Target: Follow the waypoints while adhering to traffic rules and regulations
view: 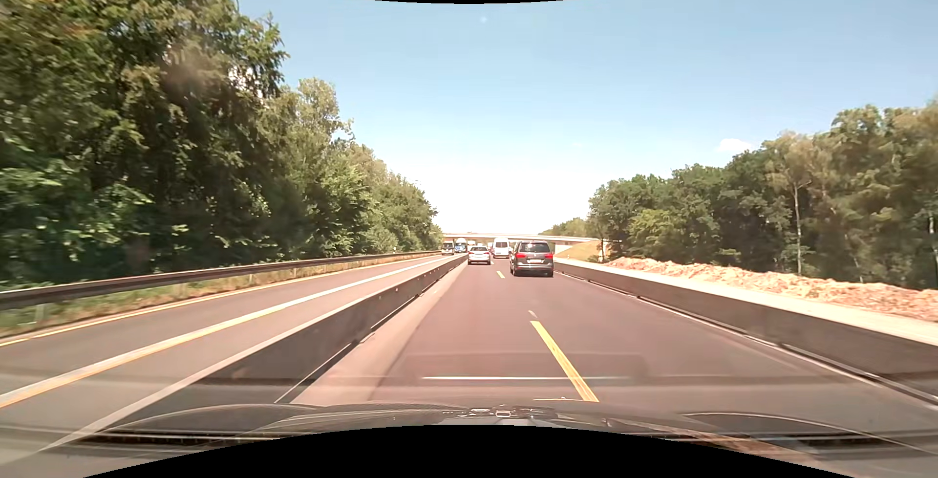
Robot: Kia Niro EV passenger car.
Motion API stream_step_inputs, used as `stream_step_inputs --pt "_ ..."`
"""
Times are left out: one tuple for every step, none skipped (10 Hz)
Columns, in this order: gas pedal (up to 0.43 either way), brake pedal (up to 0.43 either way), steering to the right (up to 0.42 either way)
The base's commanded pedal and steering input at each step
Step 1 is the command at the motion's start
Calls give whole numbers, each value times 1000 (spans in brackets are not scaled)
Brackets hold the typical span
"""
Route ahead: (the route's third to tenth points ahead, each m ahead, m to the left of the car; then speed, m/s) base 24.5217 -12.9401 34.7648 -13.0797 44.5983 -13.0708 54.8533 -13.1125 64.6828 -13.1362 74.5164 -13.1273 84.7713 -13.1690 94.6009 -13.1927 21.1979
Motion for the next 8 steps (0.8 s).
stream_step_inputs --pt "98 0 1" --pt "98 0 1" --pt "98 0 1" --pt "98 0 1" --pt "67 0 1" --pt "28 0 1" --pt "0 0 1" --pt "0 0 1"
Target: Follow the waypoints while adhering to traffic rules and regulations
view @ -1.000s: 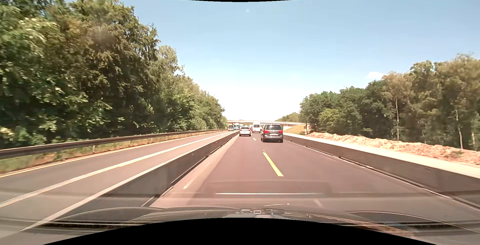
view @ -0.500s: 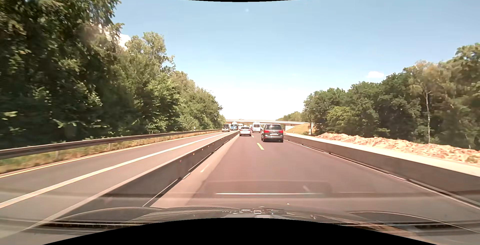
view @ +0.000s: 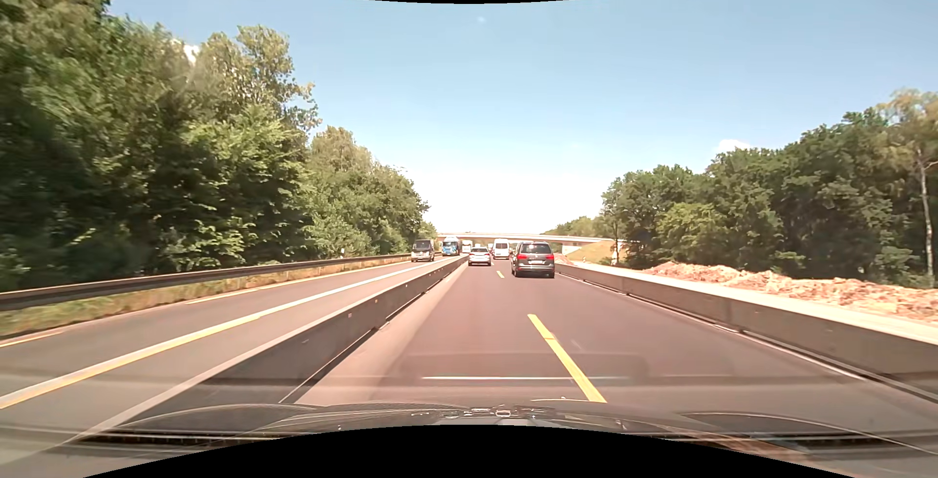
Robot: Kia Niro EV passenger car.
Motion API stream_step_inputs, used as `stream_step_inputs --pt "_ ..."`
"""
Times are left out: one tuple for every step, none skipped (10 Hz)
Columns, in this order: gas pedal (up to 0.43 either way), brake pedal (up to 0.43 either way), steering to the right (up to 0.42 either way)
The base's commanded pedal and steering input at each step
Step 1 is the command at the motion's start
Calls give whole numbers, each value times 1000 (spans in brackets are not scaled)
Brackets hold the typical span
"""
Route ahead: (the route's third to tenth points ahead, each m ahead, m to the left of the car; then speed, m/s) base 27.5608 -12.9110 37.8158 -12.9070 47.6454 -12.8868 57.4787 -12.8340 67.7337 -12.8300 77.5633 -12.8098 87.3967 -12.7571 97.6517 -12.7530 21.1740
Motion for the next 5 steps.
stream_step_inputs --pt "0 0 1" --pt "0 0 1" --pt "0 0 1" --pt "39 0 1" --pt "47 0 1"
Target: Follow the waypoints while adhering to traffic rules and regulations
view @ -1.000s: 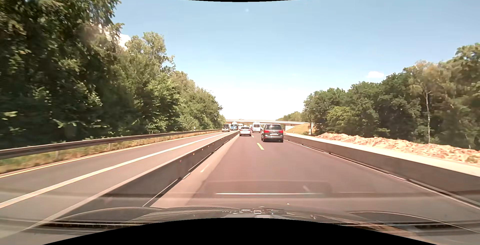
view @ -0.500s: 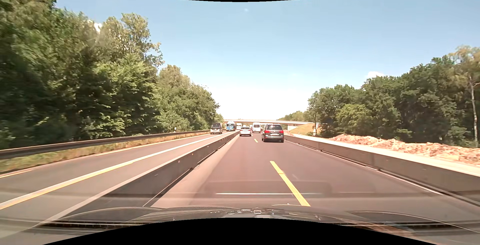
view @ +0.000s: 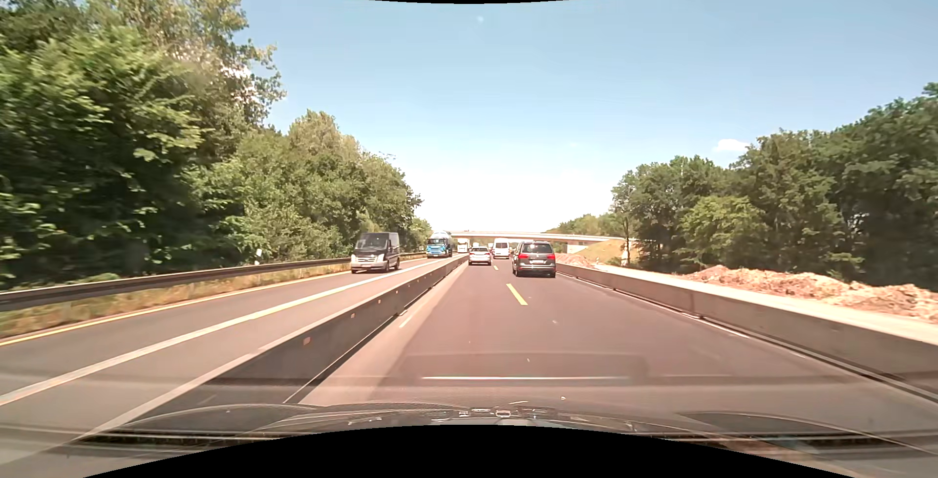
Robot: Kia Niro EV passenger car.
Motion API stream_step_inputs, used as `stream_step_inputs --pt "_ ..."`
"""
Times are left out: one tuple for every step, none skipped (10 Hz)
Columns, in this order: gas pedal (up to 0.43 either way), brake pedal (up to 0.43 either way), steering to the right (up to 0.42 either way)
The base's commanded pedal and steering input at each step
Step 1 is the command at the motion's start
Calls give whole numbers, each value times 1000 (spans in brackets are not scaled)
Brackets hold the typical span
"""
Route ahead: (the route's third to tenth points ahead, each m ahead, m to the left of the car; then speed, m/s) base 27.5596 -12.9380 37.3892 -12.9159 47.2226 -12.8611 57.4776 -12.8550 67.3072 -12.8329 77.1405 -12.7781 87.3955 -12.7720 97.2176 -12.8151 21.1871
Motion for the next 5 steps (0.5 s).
stream_step_inputs --pt "47 0 1" --pt "39 0 1" --pt "39 0 3" --pt "39 0 4" --pt "39 0 4"
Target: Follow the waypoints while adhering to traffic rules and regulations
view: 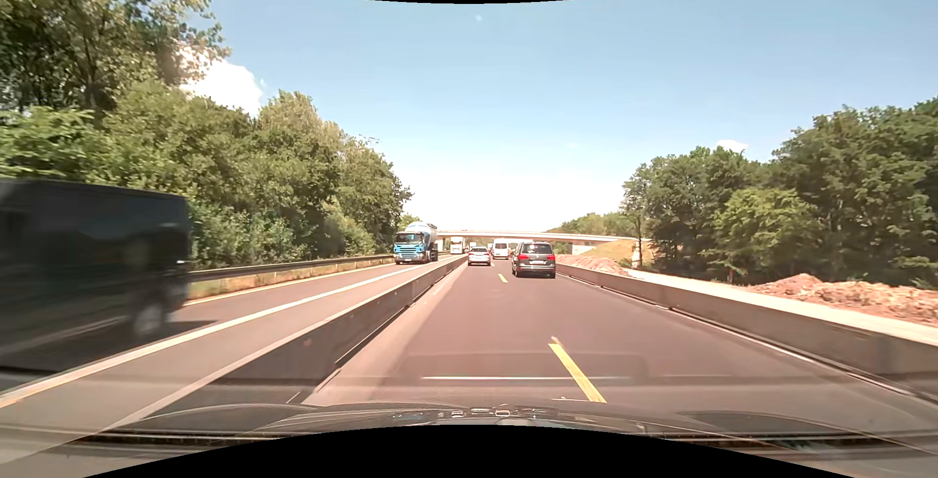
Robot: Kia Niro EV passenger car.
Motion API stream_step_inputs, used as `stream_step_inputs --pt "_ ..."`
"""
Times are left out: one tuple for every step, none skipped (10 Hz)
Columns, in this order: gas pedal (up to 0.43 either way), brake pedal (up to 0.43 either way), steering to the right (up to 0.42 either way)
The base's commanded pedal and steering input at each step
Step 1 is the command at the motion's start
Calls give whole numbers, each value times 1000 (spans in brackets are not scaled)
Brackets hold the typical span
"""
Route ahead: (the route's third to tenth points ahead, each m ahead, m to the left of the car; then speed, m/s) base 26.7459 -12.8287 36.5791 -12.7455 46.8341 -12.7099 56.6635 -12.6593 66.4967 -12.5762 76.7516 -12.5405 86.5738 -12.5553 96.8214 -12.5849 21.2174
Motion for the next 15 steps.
stream_step_inputs --pt "39 0 2" --pt "39 0 0" --pt "39 0 0" --pt "39 0 1" --pt "39 0 1" --pt "39 0 1" --pt "39 0 1" --pt "39 0 1" --pt "39 0 1" --pt "39 0 1" --pt "39 0 0" --pt "39 0 0" --pt "39 0 0" --pt "39 0 0" --pt "39 0 0"
